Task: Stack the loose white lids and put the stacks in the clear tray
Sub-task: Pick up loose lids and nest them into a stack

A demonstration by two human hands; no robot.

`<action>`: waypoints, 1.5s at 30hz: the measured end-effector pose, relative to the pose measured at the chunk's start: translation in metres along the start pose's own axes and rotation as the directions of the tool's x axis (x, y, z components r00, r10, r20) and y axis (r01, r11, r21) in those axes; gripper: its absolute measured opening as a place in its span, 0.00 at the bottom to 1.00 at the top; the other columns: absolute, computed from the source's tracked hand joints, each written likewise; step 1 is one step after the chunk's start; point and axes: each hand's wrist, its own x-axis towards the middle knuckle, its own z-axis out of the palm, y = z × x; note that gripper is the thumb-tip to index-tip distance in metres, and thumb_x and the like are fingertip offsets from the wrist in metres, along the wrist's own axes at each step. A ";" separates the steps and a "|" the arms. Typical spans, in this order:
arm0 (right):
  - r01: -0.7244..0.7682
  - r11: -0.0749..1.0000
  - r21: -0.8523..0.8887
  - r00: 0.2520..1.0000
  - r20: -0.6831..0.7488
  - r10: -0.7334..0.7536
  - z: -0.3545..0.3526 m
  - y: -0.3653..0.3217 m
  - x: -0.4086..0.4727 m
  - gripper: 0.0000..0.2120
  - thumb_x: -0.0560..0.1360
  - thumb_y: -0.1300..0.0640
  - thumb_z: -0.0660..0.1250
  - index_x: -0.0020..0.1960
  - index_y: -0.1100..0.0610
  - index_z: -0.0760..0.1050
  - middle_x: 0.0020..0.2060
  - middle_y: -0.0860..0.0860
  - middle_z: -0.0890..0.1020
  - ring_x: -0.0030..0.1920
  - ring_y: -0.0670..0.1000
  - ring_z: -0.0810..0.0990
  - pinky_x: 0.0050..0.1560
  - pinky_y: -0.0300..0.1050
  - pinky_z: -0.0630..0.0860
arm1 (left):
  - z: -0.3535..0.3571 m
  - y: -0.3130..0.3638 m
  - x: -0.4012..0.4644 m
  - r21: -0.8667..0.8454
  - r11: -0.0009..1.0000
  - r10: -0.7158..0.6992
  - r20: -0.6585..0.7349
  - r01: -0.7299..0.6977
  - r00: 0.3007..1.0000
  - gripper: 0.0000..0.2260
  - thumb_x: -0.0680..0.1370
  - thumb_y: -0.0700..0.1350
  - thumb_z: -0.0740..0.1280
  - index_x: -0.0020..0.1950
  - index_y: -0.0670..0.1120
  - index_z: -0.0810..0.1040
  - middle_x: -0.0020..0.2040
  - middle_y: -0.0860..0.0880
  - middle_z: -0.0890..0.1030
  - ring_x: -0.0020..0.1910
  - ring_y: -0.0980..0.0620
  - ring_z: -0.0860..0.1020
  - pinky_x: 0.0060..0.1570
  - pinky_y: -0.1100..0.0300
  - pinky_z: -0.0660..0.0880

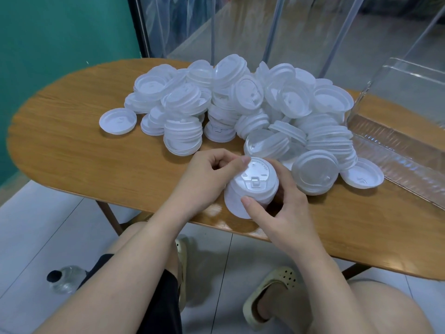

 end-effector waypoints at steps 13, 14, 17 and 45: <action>-0.017 1.000 0.007 1.000 0.006 0.017 -0.010 0.005 -0.009 0.35 0.69 0.41 0.74 0.74 0.46 0.70 0.64 0.38 0.78 0.68 0.43 0.76 0.60 0.30 0.72 | 0.016 -0.004 0.066 0.350 0.885 0.232 0.237 -0.306 0.943 0.03 0.78 0.49 0.75 0.50 0.54 0.87 0.40 0.49 0.77 0.36 0.61 0.71 0.41 0.65 0.67; -0.016 1.000 0.014 1.000 0.001 0.016 -0.009 0.005 -0.009 0.36 0.69 0.41 0.74 0.74 0.46 0.70 0.65 0.38 0.78 0.68 0.43 0.76 0.59 0.30 0.72 | 0.017 -0.005 0.066 0.349 0.886 0.233 0.233 -0.305 0.944 0.02 0.77 0.49 0.75 0.49 0.53 0.87 0.40 0.50 0.77 0.36 0.61 0.71 0.42 0.63 0.67; -0.010 1.000 0.030 1.000 -0.019 0.011 -0.008 0.005 -0.009 0.35 0.69 0.41 0.74 0.74 0.44 0.70 0.66 0.38 0.78 0.69 0.42 0.76 0.62 0.32 0.73 | 0.018 -0.005 0.065 0.335 0.893 0.239 0.212 -0.300 0.948 0.02 0.76 0.47 0.76 0.47 0.50 0.87 0.38 0.51 0.76 0.36 0.60 0.71 0.41 0.62 0.67; -0.065 0.997 -0.046 0.998 0.011 0.065 -0.005 -0.003 -0.007 0.30 0.70 0.45 0.76 0.67 0.33 0.66 0.59 0.28 0.77 0.63 0.35 0.76 0.58 0.26 0.70 | -0.032 0.009 0.014 -0.454 0.887 0.054 -0.075 -0.083 0.996 0.07 0.78 0.45 0.73 0.52 0.43 0.83 0.45 0.47 0.85 0.42 0.51 0.79 0.45 0.59 0.76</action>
